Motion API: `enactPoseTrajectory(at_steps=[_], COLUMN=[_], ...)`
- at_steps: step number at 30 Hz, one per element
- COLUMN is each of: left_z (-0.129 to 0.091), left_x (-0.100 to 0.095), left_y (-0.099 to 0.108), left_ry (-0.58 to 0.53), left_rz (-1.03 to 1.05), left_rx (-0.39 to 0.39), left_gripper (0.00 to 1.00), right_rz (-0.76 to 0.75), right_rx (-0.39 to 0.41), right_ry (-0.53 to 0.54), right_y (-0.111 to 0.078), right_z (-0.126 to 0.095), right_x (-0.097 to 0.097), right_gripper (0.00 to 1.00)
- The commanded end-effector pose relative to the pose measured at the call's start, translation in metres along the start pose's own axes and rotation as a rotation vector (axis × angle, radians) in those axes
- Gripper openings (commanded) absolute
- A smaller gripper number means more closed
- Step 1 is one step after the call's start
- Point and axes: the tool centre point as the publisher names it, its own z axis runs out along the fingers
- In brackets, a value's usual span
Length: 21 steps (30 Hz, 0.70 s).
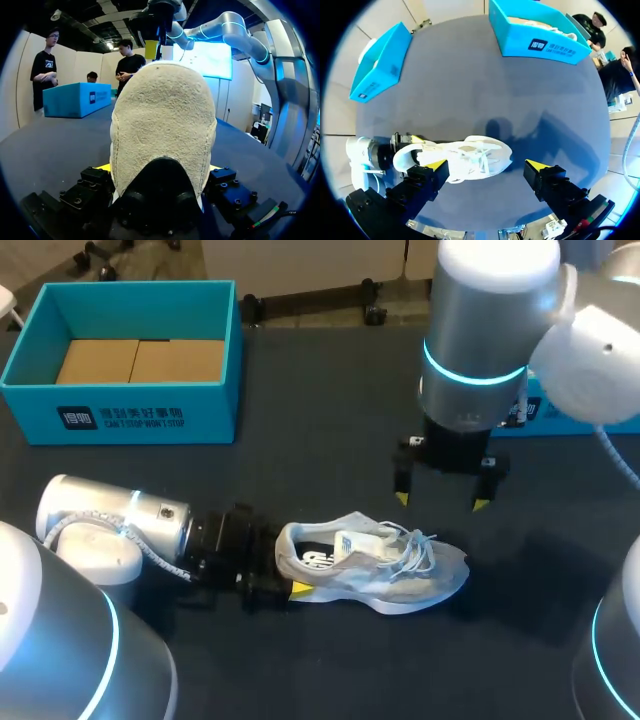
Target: Take the shoe out of the shoebox, open the shoe tongue, remove and reinsert the insole, then place the shoe into the shoebox
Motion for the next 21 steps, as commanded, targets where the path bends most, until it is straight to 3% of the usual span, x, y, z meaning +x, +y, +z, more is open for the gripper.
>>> enactPoseTrajectory(at_steps=[1,7,12,21], left_z=[0.001,0.001,0.001,0.001], left_x=[0.002,0.002,0.002,0.002], left_y=[0.001,0.001,0.001,0.001], left_ry=[-0.002,-0.002,-0.002,-0.002], left_rz=[0.0,0.0,0.0,0.0], left_rx=[-0.002,-0.002,-0.002,-0.002], left_gripper=[0.0,0.0,0.0,0.0], right_rz=[0.0,0.0,-0.058,-0.038], right_rx=[-0.001,-0.001,-0.042,-0.089], right_ry=[0.016,0.016,-0.049,-0.173], right_y=[0.0,0.0,-0.013,-0.035], right_z=[0.003,0.003,0.001,0.0], right_x=[-0.004,-0.004,0.038,0.082], right_gripper=[1.0,1.0,1.0,1.0])
